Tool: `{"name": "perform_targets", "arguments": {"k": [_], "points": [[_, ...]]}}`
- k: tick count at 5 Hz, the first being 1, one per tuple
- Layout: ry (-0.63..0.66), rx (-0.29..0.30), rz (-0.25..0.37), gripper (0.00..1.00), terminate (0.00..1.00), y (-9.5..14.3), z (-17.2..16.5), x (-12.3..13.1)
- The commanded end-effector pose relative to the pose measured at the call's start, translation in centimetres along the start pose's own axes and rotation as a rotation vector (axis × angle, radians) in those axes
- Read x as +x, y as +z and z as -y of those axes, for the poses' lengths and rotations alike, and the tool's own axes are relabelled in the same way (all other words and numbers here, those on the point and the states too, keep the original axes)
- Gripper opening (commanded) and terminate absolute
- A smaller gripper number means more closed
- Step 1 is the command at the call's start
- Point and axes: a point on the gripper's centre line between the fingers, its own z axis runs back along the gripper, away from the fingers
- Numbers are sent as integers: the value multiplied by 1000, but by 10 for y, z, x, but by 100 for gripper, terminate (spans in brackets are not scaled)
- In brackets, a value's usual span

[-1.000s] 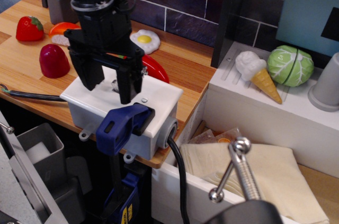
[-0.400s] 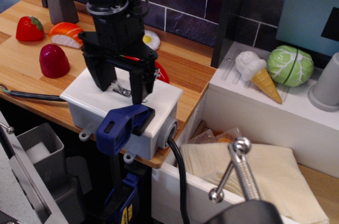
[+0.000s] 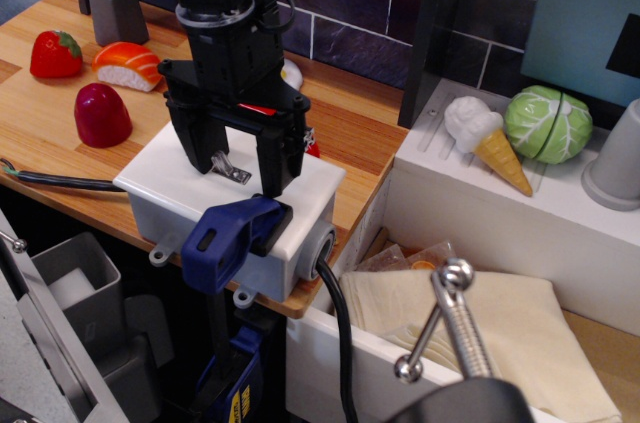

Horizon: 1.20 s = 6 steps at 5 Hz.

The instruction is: Move light switch to the right

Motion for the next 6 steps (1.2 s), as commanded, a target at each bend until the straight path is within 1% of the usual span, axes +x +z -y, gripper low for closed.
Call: {"name": "perform_targets", "arguments": {"k": [1, 2, 3, 4, 6], "points": [[-21, -17, 12, 100, 0, 7, 20, 1], [-5, 3, 24, 100, 0, 6, 21, 5], [21, 23, -8, 100, 0, 4, 19, 8], [25, 42, 29, 100, 0, 6, 16, 7], [25, 42, 29, 100, 0, 6, 16, 7]]}}
